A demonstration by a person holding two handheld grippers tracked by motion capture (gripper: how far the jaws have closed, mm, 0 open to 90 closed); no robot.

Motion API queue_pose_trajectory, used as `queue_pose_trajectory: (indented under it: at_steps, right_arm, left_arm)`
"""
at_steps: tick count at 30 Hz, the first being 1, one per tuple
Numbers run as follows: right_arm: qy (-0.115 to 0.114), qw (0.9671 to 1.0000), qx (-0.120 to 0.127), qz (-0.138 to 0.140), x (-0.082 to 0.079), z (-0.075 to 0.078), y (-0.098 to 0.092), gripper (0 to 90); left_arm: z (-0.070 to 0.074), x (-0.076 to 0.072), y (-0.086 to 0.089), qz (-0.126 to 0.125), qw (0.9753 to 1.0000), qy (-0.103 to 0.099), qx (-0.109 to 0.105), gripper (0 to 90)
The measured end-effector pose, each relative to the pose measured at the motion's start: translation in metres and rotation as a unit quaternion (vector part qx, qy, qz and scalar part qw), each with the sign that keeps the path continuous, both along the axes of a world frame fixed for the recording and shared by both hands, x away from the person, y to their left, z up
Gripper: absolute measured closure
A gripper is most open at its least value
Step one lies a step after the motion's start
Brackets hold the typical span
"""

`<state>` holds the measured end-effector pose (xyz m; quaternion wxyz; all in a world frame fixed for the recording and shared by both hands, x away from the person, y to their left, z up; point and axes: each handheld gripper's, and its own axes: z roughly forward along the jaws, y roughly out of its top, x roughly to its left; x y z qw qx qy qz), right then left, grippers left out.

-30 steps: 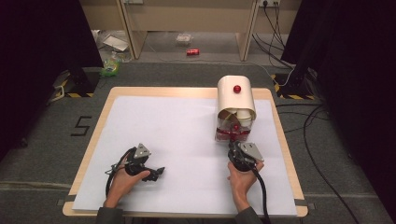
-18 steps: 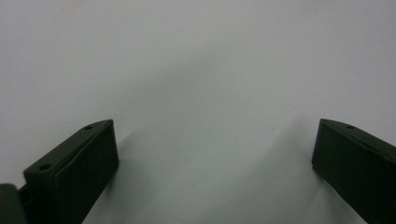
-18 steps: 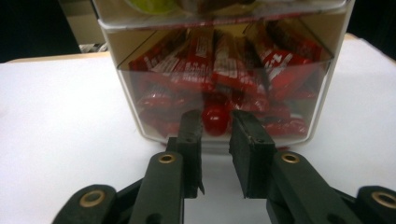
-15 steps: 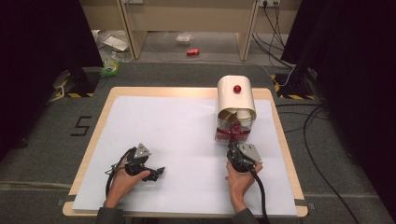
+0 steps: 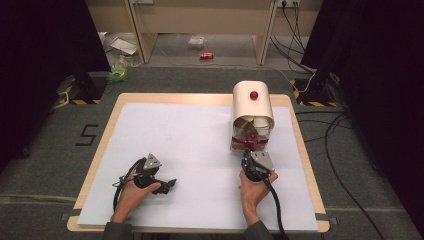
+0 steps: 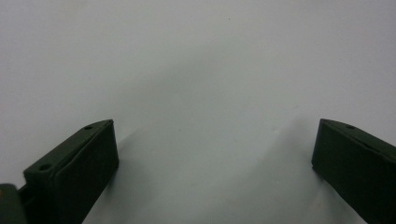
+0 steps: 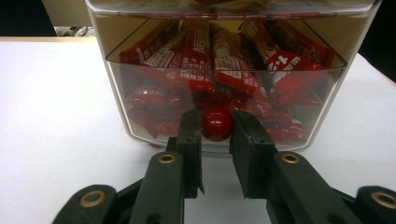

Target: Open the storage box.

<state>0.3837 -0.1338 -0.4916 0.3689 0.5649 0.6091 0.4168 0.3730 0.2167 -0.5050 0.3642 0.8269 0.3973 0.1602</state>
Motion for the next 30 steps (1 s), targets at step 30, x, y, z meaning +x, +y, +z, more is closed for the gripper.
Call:
queue_pose_trajectory:
  at_steps: [30]
  right_arm:
    - [0.003,0.9963,0.056,0.065,-0.027,0.000,-0.014,81.4]
  left_arm:
    - [0.000,0.000,0.000,0.000,1.0000,-0.001,0.001,0.0]
